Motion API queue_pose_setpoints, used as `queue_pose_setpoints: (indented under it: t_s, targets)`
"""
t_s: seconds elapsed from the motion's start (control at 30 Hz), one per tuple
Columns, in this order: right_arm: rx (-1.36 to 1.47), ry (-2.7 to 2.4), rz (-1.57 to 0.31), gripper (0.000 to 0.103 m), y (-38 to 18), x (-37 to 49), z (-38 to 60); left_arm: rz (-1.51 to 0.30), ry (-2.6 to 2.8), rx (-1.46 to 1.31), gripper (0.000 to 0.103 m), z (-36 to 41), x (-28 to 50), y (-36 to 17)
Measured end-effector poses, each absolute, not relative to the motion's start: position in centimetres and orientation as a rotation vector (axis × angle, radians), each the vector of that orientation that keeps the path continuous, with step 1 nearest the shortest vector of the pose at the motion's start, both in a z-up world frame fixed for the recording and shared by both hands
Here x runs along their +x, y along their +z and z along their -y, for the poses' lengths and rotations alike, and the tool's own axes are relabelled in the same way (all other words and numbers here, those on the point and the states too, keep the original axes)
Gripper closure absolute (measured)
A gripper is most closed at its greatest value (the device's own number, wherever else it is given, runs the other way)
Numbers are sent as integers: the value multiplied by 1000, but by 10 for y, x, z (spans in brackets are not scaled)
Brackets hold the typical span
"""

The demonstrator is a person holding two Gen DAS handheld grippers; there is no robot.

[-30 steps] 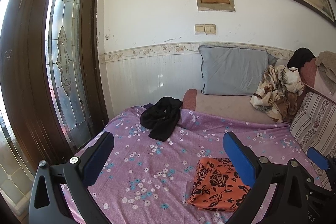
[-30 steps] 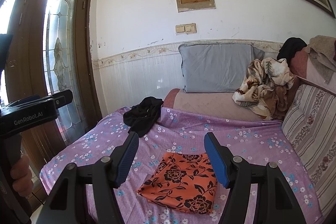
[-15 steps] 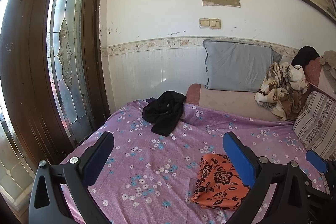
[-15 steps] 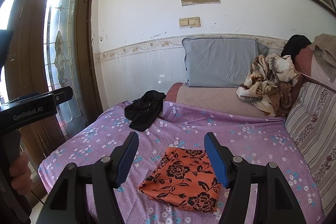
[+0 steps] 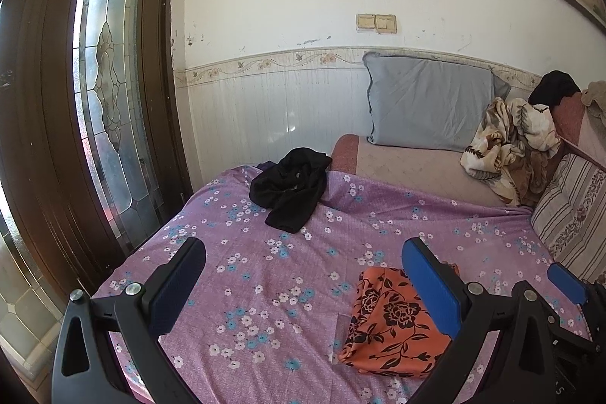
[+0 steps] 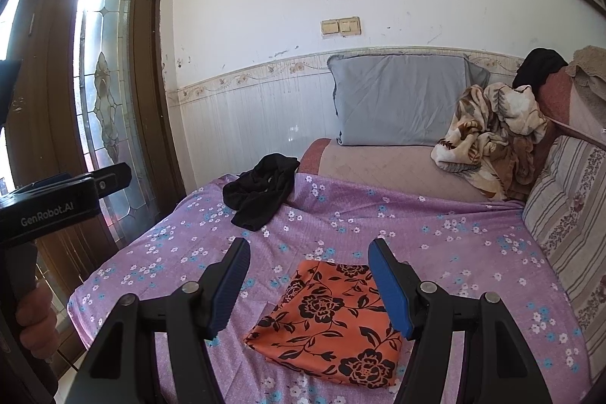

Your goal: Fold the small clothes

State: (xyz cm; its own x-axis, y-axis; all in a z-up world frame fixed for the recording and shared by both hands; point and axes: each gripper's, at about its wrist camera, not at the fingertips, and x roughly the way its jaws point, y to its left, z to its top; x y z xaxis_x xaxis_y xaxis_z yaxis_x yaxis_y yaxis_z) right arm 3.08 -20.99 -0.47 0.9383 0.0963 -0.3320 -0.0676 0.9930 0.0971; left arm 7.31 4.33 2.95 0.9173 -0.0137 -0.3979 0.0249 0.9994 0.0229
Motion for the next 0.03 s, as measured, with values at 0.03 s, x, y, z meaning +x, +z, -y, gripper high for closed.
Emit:
queue_pose_setpoints:
  t_s: [0.03]
  targets:
    - [88,79,-344,34,-7,36,214,-426,-22,21,0,-43,79,26]
